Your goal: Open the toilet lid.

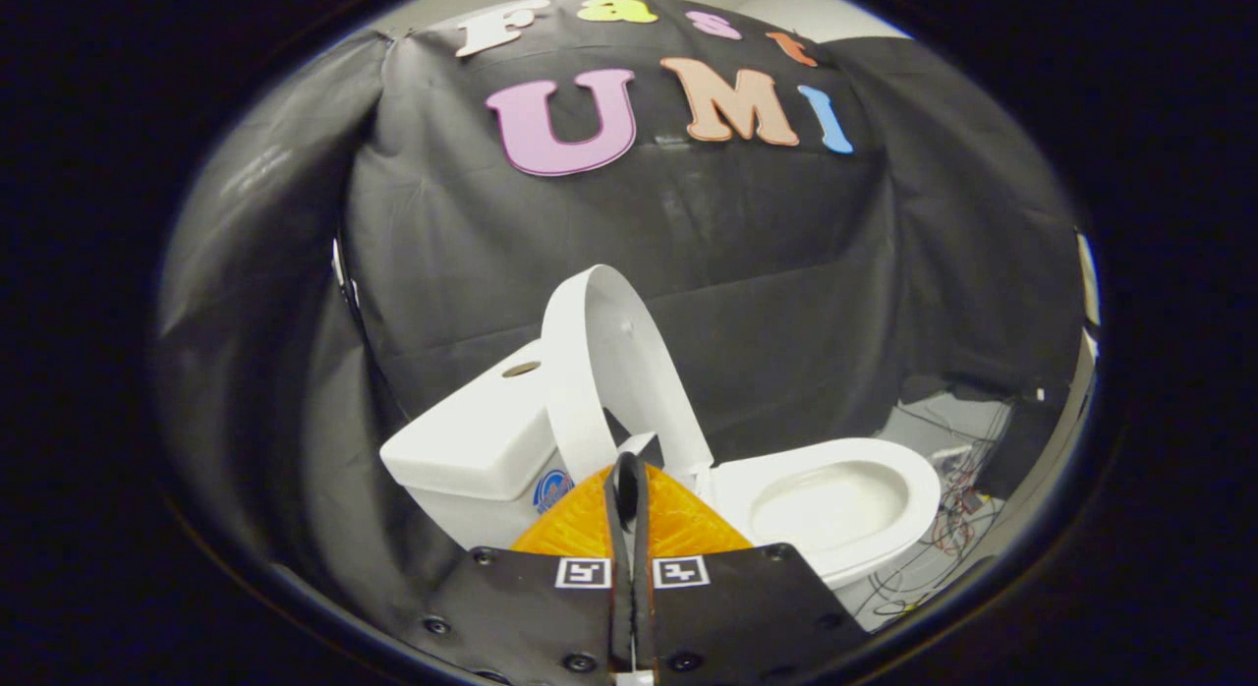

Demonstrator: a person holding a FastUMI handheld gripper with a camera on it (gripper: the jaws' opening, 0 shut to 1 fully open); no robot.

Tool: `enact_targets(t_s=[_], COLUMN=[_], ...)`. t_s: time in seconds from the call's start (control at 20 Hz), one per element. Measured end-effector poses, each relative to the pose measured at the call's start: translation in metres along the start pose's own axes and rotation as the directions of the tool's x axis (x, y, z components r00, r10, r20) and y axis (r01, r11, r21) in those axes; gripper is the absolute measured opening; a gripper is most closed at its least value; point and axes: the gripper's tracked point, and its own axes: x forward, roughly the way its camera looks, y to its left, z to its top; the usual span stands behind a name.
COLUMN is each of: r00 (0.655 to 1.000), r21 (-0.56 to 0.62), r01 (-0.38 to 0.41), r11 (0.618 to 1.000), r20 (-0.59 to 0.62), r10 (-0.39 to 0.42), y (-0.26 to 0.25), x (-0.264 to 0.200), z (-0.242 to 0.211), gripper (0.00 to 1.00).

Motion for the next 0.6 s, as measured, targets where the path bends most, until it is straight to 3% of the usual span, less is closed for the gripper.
enact_targets(t_s=[0.25,0.35,0.55,0.6], r00=[1.0,1.0,1.0,1.0], r21=[-0.101,-0.129,-0.177,-0.186], r01=[0.003,0.015,-0.013,-0.017], r11=[0.995,0.991,0.984,0.982], r20=[0.014,0.023,0.01,0.001], r10=[-0.002,-0.012,0.015,0.018], y=[0.007,0.006,0.011,0.011], x=[0.001,0.003,0.005,0.004], z=[-0.004,-0.002,-0.006,-0.007], gripper=[0.01,0.08,0.07,0.12])
